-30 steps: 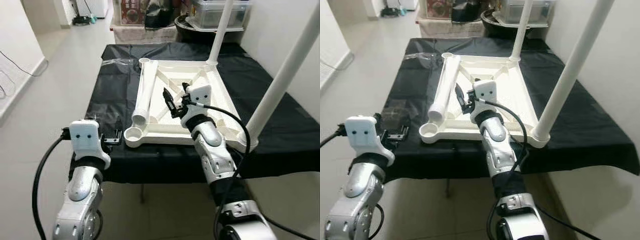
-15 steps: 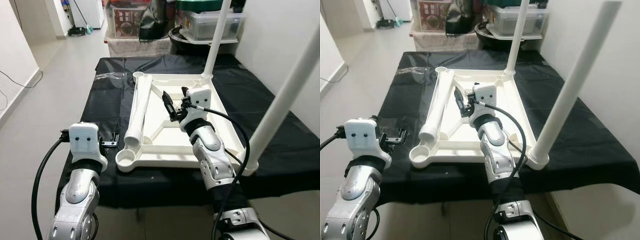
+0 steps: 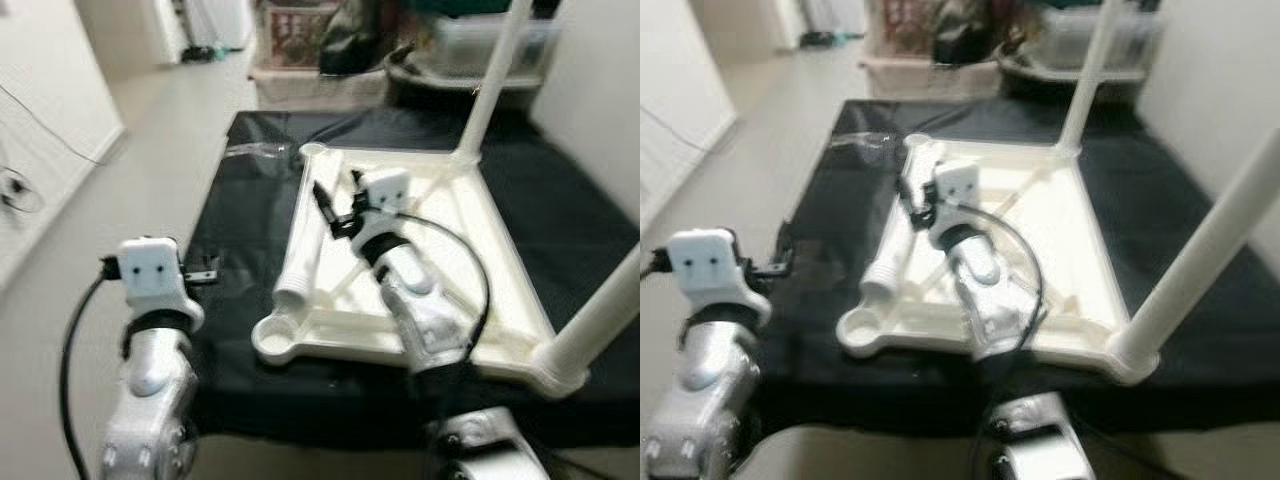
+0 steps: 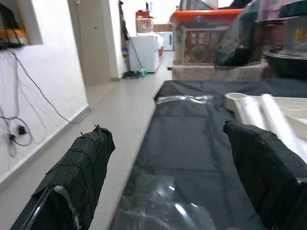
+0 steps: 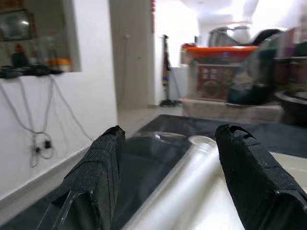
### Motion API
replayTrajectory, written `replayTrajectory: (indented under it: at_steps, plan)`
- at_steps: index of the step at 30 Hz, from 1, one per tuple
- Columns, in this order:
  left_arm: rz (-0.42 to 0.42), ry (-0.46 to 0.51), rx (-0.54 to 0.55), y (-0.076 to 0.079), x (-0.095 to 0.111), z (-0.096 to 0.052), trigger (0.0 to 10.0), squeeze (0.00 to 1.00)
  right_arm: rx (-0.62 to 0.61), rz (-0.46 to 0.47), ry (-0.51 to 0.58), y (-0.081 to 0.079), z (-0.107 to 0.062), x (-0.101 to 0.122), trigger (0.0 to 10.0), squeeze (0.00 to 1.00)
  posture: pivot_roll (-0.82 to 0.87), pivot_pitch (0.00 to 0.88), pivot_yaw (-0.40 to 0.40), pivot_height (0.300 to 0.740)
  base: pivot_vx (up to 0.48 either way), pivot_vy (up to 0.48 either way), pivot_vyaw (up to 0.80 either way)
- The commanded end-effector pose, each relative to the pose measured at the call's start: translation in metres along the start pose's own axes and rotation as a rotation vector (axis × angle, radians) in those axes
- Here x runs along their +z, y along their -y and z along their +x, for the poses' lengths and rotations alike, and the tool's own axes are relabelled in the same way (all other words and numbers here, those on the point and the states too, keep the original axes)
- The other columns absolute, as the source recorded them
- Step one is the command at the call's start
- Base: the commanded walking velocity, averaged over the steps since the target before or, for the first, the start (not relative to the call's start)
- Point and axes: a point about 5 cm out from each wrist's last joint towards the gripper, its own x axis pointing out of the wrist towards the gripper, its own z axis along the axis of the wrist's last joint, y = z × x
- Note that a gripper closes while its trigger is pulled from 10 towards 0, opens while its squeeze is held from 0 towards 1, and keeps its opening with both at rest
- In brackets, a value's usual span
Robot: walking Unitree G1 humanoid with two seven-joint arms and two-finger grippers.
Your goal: Building children table
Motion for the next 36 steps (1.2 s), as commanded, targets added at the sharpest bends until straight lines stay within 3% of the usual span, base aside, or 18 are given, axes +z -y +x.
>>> replayTrajectory:
  at_steps: [1, 10, 18, 19, 22, 26, 31, 32, 36]
  plan:
    - [0.004, -0.018, -0.005, 0.0, -0.003, -0.001, 10.0, 0.0, -0.012, 0.007, 0.001, 0.002, -0.001, 0.001, 10.0, 0.0, 0.08, 0.053, -0.016, 0.74, 0.0, 0.0, 0.0]
    - [-0.219, -0.199, -0.195, 0.033, -0.025, -0.008, 10.0, 0.0, -0.029, 0.005, 0.019, 0.006, 0.002, 0.01, 10.0, 0.0, 0.07, 0.069, -0.015, 0.74, 0.0, 0.0, 0.0]
    - [-0.322, -0.254, -0.2, 0.042, -0.034, -0.004, 10.0, 0.0, -0.016, 0.004, 0.005, 0.004, 0.001, 0.009, 10.0, 0.0, 0.07, 0.083, -0.014, 0.74, 0.0, 0.0, 0.0]
    - [-0.388, -0.268, -0.186, 0.048, -0.033, 0.002, 10.0, 0.0, -0.009, 0.004, -0.004, 0.002, -0.002, 0.007, 10.0, 0.0, 0.07, 0.095, -0.013, 0.74, 0.0, 0.0, 0.0]
    - [-0.439, -0.278, -0.205, 0.057, -0.031, 0.006, 10.0, 0.0, -0.008, 0.006, -0.009, 0.001, -0.003, 0.007, 10.0, 0.0, 0.07, 0.101, -0.012, 0.74, 0.0, 0.0, 0.0]
    - [-0.469, -0.278, -0.223, 0.064, -0.028, 0.007, 10.0, 0.0, -0.008, 0.006, -0.013, 0.001, -0.002, 0.007, 10.0, 0.0, 0.07, 0.101, -0.012, 0.74, 0.0, 0.0, 0.0]
    - [-0.446, -0.259, -0.229, 0.069, -0.021, 0.008, 10.0, 0.0, -0.009, 0.007, -0.015, 0.001, -0.002, 0.006, 10.0, 0.0, 0.07, 0.1, -0.009, 0.74, 0.0, 0.0, 0.0]
    - [-0.408, -0.233, -0.147, 0.068, -0.014, 0.009, 10.0, 0.0, -0.011, 0.008, -0.021, 0.001, -0.002, 0.005, 10.0, 0.0, 0.07, 0.095, -0.005, 0.74, 0.0, 0.0, 0.0]
    - [-0.398, -0.227, -0.073, 0.067, -0.011, 0.009, 10.0, 0.0, -0.013, 0.009, -0.025, 0.001, -0.002, 0.004, 10.0, 0.0, 0.07, 0.093, -0.004, 0.74, 0.0, 0.0, 0.0]
